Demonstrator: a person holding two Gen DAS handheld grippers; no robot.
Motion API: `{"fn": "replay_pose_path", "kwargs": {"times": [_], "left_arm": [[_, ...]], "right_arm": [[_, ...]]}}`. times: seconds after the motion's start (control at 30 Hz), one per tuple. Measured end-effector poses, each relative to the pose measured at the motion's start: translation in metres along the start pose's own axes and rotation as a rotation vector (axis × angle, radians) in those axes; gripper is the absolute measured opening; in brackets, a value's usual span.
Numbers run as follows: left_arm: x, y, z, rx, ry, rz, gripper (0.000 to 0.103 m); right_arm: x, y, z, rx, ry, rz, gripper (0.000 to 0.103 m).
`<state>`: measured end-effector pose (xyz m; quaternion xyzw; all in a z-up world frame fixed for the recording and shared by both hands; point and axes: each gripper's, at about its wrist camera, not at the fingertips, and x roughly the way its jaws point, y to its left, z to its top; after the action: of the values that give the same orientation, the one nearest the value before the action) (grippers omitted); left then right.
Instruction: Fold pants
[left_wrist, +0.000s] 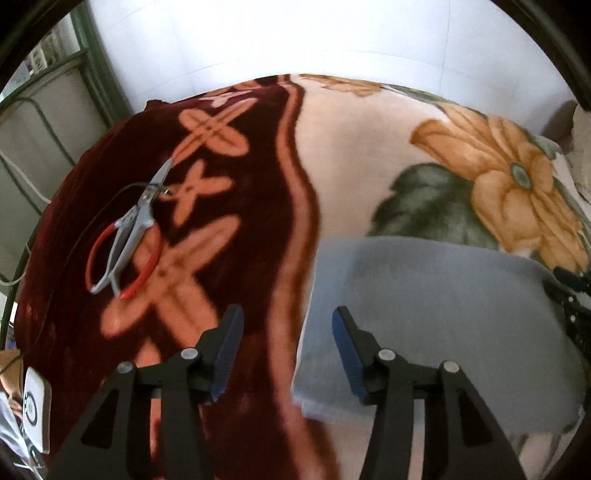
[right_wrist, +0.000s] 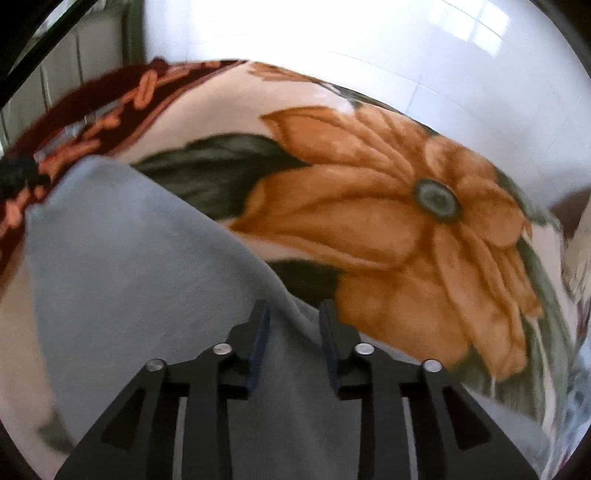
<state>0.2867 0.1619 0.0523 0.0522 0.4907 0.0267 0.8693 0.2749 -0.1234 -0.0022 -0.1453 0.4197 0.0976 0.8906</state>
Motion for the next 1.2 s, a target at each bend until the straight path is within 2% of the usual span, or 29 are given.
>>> {"fn": "replay_pose_path", "kwargs": {"times": [0.1,0.27,0.43,0.57,0.67,0.77,0.93,1.03,1.2], "left_arm": [[-0.015,0.005,-0.015,-0.031,0.013,-0.039,0.058],[-0.023,0.004,-0.039,-0.118,0.061,-0.140,0.060],[-0.010,-0.010,-0.050,-0.204,0.129,-0.222,0.061],[0.005,-0.014,-0.051,-0.327,0.152,-0.295,0.061],[0.014,-0.013,-0.047,-0.391,0.147,-0.289,0.061],[0.020,-0.017,-0.042,-0.400,0.132,-0.266,0.060],[0.020,-0.026,-0.039,-0.369,0.111,-0.216,0.057],[0.015,-0.024,-0.046,-0.393,0.118,-0.209,0.057],[0.011,-0.015,-0.060,-0.439,0.130,-0.227,0.057]], "right_arm": [[-0.023,-0.005,-0.008,0.048,-0.009,0.041,0.034],[-0.055,0.003,-0.036,0.023,0.006,0.057,0.034],[-0.075,0.013,-0.073,0.026,0.041,0.088,0.034],[-0.072,0.022,-0.095,0.024,0.065,0.087,0.036],[-0.066,0.026,-0.104,0.030,0.052,0.056,0.037],[-0.072,0.026,-0.106,0.058,0.043,0.040,0.037],[-0.112,0.013,-0.132,0.188,0.016,0.050,0.037],[-0.132,0.008,-0.156,0.251,0.021,0.038,0.044],[-0.132,0.007,-0.175,0.332,0.056,0.106,0.044]]}}
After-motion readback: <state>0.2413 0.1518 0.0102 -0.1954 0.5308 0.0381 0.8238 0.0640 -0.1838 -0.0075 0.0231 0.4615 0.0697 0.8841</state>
